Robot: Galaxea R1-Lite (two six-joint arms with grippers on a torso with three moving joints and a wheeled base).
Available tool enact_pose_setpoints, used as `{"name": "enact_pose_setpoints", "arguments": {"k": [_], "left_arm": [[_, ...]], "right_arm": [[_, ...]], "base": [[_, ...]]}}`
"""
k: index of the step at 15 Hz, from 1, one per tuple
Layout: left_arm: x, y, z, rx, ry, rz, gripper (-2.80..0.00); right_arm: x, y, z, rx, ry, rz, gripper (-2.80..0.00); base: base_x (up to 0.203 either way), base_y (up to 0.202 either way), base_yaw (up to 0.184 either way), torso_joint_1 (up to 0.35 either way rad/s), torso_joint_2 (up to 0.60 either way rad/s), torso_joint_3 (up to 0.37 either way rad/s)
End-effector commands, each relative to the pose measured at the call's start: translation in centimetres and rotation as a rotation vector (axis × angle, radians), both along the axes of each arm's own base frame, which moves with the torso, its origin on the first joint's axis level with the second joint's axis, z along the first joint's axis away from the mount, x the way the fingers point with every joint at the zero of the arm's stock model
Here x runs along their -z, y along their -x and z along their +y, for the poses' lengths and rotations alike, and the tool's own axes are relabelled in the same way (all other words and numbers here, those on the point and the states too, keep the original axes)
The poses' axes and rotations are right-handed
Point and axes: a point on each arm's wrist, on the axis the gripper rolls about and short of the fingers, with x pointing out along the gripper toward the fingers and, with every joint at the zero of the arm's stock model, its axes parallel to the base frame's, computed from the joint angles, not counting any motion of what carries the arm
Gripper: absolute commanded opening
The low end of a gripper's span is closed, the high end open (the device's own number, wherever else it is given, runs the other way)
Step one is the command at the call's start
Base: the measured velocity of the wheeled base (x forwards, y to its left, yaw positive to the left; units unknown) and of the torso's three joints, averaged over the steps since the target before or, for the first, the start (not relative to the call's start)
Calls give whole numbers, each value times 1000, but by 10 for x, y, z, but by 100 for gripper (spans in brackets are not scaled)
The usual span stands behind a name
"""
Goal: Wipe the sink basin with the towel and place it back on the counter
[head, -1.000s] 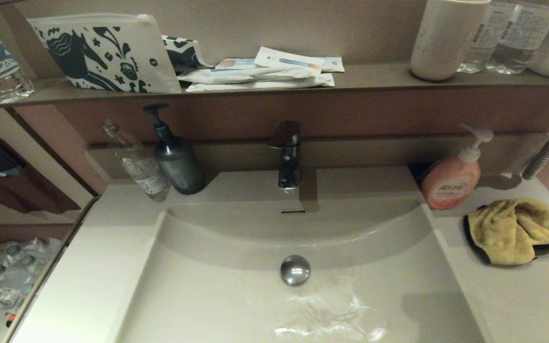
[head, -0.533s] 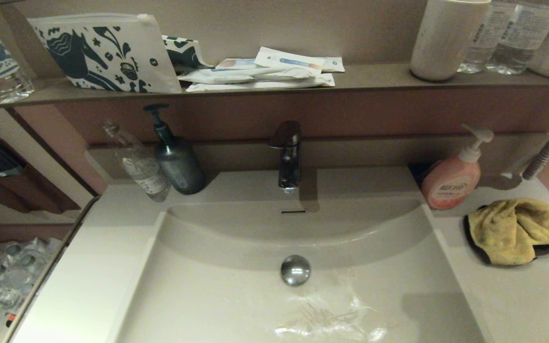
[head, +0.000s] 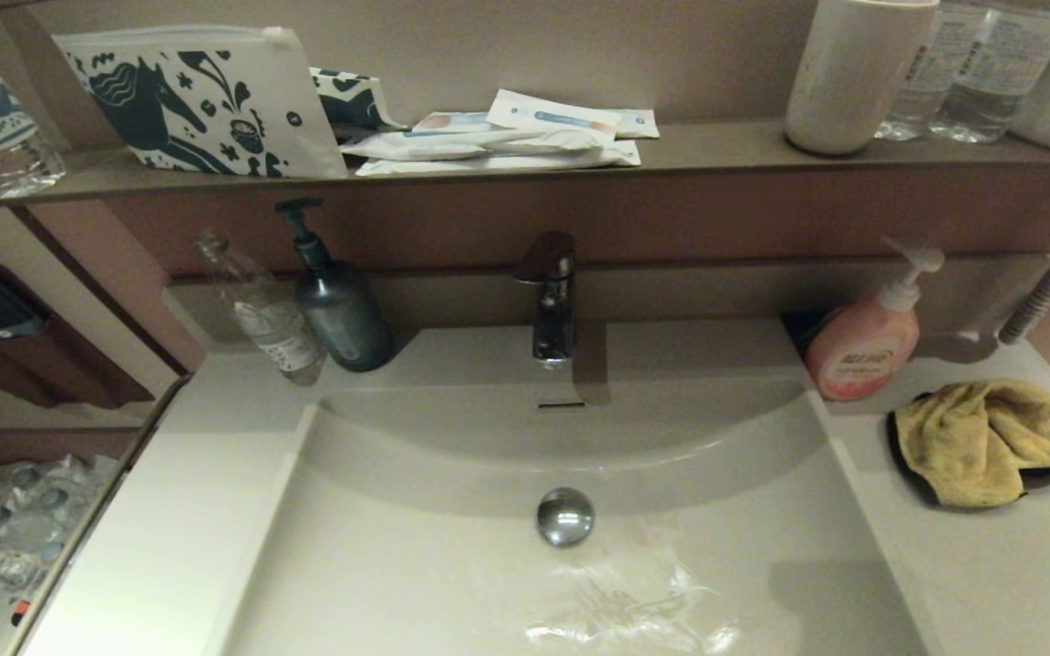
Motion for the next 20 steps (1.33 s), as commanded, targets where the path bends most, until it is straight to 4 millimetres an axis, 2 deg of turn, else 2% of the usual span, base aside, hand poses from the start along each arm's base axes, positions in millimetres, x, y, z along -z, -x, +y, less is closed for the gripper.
{"name": "enact_pose_setpoints", "arguments": {"k": [1,6,20], "left_arm": [[0,0,0,0,0,1,-280],[0,0,0,0,0,1,-280],[0,0,0,0,0,1,-280]], "right_arm": [[8,-3,0,-2,9,26,-280],[20,-9,0,10,50,19,-280],[21,-9,-1,-2,14,31,-280]], "base": [[0,0,0,0,0,0],[0,0,0,0,0,0],[0,0,0,0,0,0]]}}
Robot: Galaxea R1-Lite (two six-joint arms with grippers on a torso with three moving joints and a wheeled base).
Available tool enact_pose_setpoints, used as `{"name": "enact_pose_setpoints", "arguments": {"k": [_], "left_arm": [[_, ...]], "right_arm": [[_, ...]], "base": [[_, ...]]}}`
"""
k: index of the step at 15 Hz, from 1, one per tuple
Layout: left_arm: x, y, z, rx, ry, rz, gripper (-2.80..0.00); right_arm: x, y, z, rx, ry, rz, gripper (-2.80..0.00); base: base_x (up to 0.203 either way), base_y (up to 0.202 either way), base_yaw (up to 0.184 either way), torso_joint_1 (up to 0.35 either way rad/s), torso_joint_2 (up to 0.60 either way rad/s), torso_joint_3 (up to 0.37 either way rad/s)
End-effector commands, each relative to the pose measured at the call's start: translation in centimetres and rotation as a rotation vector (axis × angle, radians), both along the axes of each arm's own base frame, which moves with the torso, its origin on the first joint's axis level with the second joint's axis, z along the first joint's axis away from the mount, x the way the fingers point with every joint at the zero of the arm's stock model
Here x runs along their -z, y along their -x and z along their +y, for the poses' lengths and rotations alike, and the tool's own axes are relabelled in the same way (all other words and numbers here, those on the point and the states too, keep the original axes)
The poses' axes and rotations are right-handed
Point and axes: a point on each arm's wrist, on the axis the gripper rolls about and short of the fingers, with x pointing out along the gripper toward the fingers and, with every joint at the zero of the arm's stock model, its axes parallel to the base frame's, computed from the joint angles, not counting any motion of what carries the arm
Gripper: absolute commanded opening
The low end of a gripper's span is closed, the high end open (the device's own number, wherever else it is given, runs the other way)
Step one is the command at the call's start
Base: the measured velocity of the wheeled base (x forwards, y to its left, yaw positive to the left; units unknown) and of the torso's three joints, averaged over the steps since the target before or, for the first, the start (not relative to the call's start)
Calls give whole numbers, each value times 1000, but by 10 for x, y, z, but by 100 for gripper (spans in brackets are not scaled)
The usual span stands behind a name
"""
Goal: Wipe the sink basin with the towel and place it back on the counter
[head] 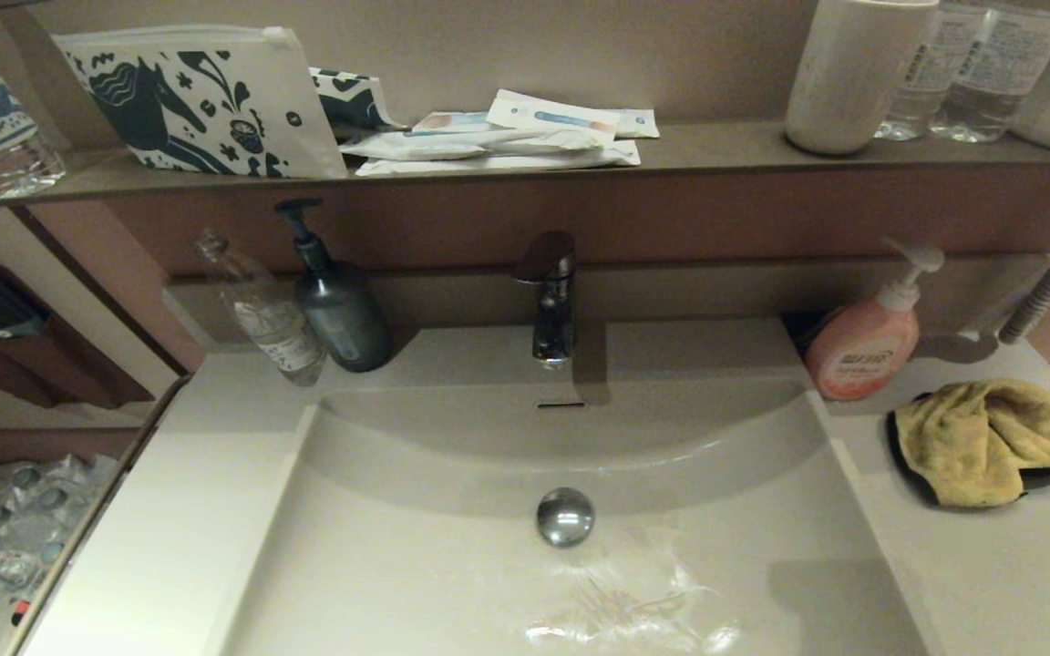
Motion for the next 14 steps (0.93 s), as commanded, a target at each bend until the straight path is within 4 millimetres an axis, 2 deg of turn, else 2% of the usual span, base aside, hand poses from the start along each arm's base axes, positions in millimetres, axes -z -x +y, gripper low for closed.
{"name": "enact_pose_setpoints", "arguments": {"k": [1,14], "left_arm": [[0,0,0,0,1,1,-280],[0,0,0,-1,1,1,-280]], "right_arm": [[0,0,0,0,1,0,-280],[0,0,0,0,-2,2,-280]], "base": [[0,0,0,0,0,0],[0,0,0,0,0,0]]}}
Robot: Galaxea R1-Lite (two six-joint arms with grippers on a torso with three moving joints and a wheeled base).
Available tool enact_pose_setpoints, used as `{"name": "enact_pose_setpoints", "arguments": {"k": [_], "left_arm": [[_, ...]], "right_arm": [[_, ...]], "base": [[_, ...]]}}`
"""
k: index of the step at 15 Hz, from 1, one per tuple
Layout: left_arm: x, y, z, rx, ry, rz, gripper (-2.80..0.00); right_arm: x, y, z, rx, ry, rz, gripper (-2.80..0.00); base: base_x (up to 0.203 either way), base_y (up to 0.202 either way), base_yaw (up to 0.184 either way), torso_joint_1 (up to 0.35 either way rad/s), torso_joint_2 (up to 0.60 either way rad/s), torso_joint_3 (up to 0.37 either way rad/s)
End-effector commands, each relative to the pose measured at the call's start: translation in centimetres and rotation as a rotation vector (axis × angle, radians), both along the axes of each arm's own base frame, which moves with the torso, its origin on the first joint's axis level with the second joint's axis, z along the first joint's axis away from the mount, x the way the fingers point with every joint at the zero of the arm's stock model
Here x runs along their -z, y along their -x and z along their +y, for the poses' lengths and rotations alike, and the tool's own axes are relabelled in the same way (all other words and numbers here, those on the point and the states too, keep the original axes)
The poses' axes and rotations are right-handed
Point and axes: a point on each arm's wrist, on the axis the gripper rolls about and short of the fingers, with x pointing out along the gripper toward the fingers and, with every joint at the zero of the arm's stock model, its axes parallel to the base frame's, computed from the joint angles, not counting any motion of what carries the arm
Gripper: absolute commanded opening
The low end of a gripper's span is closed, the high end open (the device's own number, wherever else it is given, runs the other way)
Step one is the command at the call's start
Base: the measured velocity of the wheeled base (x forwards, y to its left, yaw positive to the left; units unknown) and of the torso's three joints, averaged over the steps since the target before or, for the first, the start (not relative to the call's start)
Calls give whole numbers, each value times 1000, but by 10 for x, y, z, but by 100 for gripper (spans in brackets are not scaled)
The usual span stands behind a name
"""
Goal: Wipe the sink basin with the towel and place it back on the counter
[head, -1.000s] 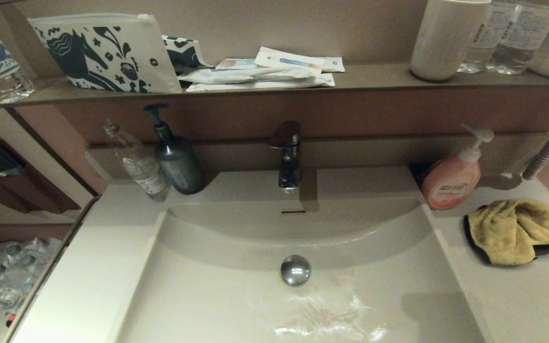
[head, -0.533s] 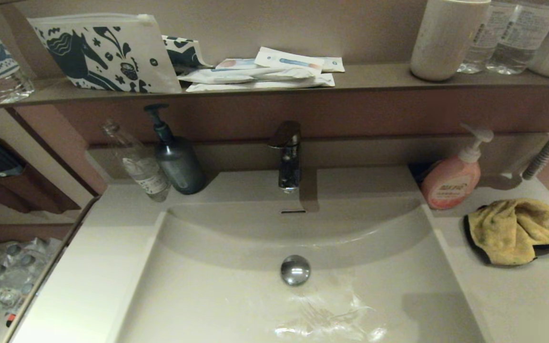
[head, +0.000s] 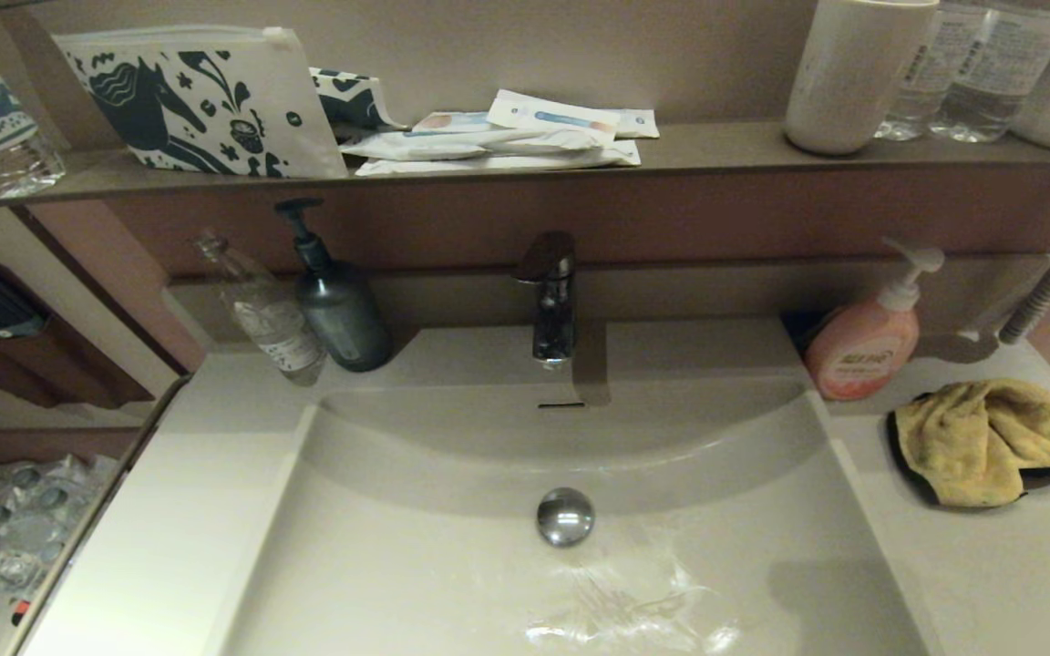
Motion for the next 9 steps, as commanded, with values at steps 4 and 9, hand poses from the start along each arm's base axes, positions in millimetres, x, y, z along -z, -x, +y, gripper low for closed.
{"name": "enact_pose_setpoints", "arguments": {"k": [4,9], "left_arm": [[0,0,0,0,1,1,-280],[0,0,0,0,1,1,-280]], "right_arm": [[0,0,0,-1,2,0,-280],[0,0,0,1,0,0,-280]], "base": [[0,0,0,0,0,0],[0,0,0,0,0,0]]}}
